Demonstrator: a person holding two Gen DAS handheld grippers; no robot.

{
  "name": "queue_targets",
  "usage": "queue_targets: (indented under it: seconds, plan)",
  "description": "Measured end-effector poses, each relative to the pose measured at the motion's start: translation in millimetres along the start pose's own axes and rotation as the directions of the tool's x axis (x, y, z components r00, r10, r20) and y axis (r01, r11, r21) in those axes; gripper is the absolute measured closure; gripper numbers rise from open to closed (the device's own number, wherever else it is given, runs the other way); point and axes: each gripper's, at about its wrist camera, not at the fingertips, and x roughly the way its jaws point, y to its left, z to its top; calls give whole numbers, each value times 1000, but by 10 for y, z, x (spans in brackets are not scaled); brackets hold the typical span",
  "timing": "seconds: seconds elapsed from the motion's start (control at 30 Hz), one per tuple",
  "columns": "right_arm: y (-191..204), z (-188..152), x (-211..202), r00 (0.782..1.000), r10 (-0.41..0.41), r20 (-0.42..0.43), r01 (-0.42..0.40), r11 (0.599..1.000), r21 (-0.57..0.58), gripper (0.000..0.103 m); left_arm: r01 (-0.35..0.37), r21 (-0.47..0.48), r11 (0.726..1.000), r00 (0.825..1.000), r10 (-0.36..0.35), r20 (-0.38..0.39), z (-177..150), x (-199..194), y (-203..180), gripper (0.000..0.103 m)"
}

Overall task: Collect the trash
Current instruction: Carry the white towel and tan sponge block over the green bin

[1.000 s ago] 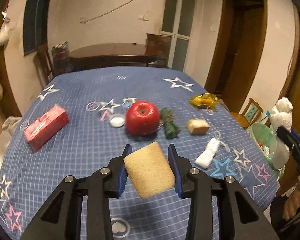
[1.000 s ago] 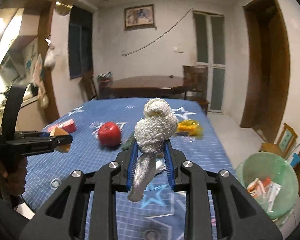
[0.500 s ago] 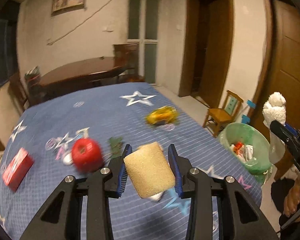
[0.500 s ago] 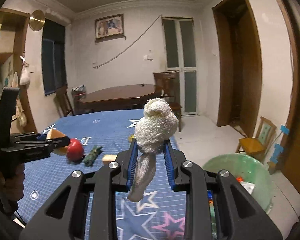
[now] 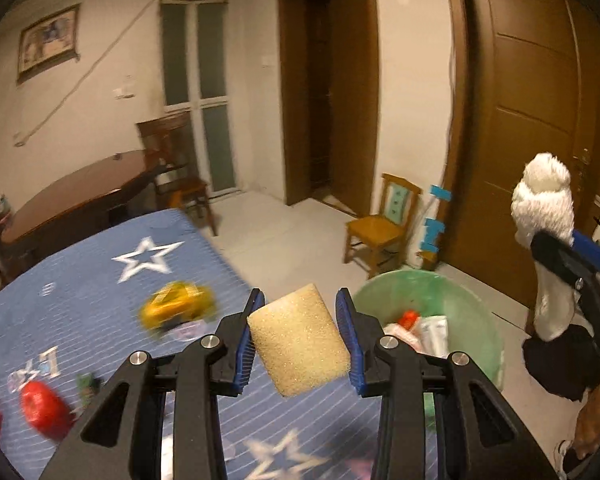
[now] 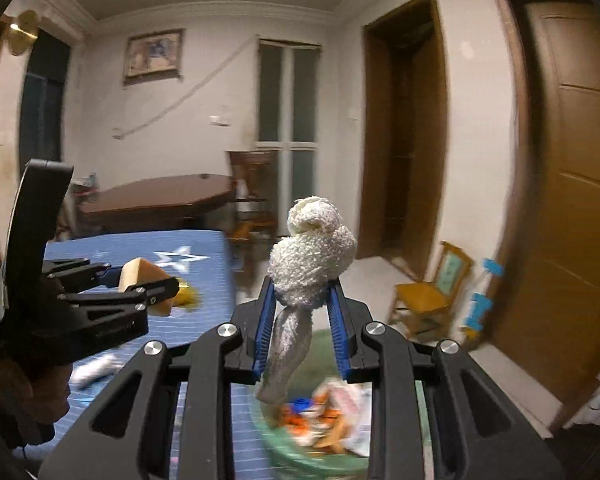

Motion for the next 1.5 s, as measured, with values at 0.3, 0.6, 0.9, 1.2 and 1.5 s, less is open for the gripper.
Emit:
queue_targets:
  seconds: [0.3,0.6,0.9,1.2,1.5]
  plan:
    - [-510,-174,326,984,-129,-121,129,992,-8,78,80,67,995,995,-76,-66,195,752,-737,64]
    - [-708,-419,658,967,-71,-243,83,996,38,78,105,121,987,987,-88,-137,69,1189,-913,64]
    - [-649,-428,703,963,-45,-264,55,998,32,78,102,120,988,986,-85,-147,-43,1255,-763,64]
    - [-698,-440,774,959,-41,-282,52,998,30,78,96,122,988,987,-78,-139,-48,1273,-733,64]
    - [-671,-405,782,959,-45,-279,52,998,17,78,93,123,988,988,-76,-136,-28,1269,-737,64]
